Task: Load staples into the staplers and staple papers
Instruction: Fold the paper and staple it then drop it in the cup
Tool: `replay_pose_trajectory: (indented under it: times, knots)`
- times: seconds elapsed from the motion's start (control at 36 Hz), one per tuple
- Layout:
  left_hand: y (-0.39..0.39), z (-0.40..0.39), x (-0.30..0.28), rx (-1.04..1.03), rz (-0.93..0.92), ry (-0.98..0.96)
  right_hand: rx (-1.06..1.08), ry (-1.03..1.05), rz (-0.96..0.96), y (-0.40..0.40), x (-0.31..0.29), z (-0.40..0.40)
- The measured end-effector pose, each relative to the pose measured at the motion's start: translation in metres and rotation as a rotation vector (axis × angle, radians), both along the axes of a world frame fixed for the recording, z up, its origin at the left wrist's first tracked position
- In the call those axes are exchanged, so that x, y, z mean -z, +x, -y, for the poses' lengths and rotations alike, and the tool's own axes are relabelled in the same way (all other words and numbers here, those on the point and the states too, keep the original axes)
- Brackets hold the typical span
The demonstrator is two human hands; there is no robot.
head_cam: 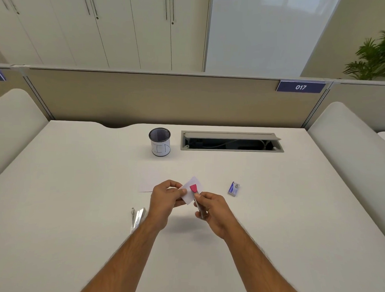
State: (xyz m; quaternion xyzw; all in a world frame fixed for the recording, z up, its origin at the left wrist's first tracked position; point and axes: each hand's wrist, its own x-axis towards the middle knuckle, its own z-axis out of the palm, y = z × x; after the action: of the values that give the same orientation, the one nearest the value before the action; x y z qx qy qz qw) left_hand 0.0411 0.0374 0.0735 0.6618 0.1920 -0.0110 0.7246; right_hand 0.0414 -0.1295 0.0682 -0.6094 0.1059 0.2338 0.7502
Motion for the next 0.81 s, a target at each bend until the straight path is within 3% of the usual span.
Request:
replay_pose_trajectory:
  times: [0.44,0.81]
  knots:
    - [-0.002,0.006,-0.010,0.146,-0.094,-0.006,0.053,-0.158,0.041,-0.001,-0.009,-0.003]
    - [0.002,0.015,-0.012,0.162,-0.078,0.205,0.056,-0.242,0.060,-0.004,-0.010,-0.004]
